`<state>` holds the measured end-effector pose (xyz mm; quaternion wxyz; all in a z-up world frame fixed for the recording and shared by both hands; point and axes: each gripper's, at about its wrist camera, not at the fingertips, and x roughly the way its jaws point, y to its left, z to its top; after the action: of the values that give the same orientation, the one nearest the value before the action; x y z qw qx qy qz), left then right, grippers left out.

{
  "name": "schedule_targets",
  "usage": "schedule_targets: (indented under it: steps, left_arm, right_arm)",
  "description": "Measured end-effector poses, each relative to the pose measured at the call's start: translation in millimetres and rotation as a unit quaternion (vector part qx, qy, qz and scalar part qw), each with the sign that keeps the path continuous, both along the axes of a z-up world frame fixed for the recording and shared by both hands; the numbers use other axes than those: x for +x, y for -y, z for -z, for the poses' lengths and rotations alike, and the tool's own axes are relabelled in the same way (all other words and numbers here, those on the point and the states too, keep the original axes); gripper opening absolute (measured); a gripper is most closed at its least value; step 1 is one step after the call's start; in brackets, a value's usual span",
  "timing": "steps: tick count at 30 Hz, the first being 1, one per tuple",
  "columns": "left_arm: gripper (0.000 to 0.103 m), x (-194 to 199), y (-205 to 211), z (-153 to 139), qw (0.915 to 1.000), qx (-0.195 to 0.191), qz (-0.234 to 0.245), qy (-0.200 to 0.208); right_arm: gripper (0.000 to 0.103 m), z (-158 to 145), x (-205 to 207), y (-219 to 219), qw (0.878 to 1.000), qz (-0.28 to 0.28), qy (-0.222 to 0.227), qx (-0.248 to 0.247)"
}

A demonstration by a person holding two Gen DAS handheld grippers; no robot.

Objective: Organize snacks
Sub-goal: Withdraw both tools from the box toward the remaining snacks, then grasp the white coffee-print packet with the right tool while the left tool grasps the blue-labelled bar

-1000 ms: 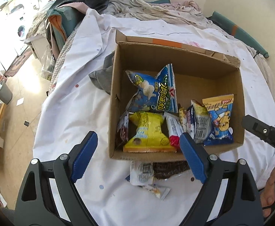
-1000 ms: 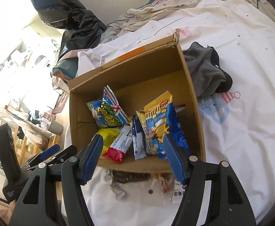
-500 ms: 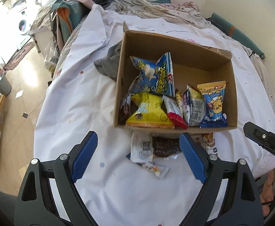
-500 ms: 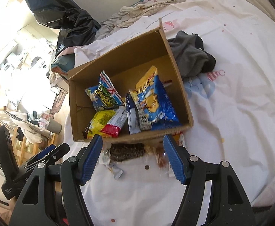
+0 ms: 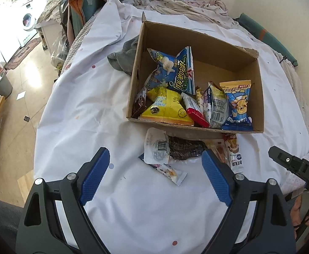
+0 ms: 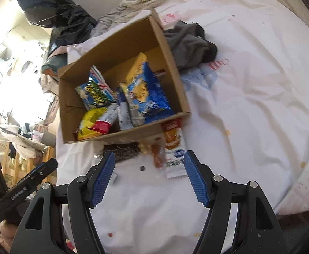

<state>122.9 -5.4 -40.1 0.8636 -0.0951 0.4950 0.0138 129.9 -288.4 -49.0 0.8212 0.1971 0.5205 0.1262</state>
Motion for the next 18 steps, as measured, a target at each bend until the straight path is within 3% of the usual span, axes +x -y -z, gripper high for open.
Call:
schedule_targets:
  steps: [11, 18]
  left_arm:
    - [0.087, 2.5, 0.2, 13.9, 0.9996, 0.007, -0.014, -0.023]
    - [0.087, 5.7, -15.3, 27.2, 0.9974, -0.012, -0.047, -0.053]
  right_arm:
    - [0.070, 15.4, 2.1, 21.0, 0.998, 0.045, -0.043, -0.005]
    - [0.070, 44.7, 10.5, 31.6, 0.991, 0.079, -0.112, 0.000]
